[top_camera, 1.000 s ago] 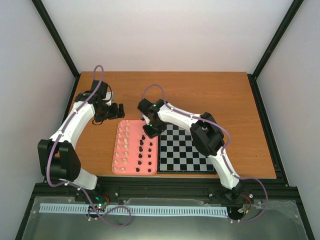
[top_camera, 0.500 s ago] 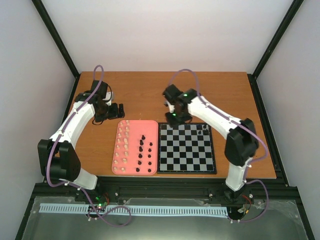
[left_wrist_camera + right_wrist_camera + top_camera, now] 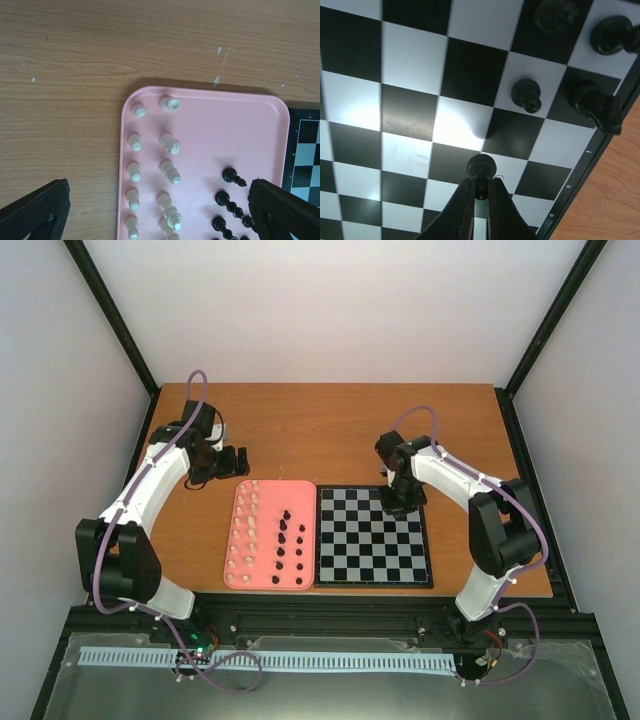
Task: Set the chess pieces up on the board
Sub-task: Place the chess piece on the chessboard.
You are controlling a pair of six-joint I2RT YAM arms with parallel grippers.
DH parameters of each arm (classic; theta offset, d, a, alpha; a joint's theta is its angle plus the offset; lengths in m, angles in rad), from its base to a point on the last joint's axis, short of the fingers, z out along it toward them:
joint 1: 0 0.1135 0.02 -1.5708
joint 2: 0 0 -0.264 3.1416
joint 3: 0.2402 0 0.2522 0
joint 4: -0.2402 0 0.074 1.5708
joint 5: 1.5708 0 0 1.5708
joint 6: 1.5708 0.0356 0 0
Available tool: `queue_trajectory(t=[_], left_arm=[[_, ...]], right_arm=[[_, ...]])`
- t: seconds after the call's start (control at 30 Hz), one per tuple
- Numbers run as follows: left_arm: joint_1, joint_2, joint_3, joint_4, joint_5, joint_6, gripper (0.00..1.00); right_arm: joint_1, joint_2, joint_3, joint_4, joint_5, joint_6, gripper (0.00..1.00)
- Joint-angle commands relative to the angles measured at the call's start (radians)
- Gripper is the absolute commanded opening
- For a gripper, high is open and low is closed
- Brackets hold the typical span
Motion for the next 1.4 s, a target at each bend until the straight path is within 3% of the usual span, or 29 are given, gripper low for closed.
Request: queue_trajectory(t=[0.0,1.37], left_arm=[[-0.003,-0.015,0.002,0.013,0.002,-0.012,1.0],[-0.003,-0.004,0.002,0.012,-0.007,-0.008,1.0]], right_arm=[[-0.033,-0.025,-0.037,0.034,0.026,-0.013,0.03],[-0.074,0.059,-0.022,0.071,0.018,-0.046,0.05]])
